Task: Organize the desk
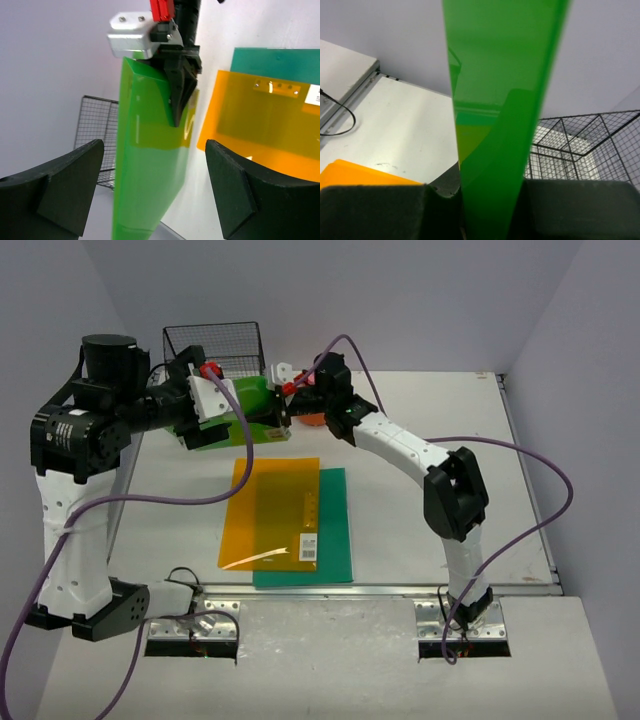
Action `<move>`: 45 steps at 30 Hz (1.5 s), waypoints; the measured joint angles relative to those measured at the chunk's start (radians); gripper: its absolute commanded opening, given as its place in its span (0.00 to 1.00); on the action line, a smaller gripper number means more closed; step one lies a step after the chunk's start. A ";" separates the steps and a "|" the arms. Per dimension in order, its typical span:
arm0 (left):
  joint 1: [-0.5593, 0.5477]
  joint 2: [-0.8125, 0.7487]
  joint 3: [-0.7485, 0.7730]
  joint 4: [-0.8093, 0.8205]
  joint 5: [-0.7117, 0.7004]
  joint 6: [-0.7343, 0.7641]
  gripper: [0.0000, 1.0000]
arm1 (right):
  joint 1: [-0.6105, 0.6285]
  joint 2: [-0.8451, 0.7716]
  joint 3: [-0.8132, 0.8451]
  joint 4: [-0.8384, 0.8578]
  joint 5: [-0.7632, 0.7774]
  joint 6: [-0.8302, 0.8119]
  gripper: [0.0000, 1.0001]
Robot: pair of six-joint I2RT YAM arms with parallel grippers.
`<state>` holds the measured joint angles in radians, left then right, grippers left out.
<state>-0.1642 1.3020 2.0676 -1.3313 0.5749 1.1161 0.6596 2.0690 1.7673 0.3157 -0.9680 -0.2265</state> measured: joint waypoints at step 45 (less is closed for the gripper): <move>-0.044 0.060 -0.290 -0.006 -0.287 0.172 0.28 | 0.039 -0.073 -0.164 -0.098 -0.001 -0.333 0.00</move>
<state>-0.2086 1.3621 1.7777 -1.3373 0.2877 1.2879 0.6981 1.9965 1.6032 0.2179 -0.9692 -0.5594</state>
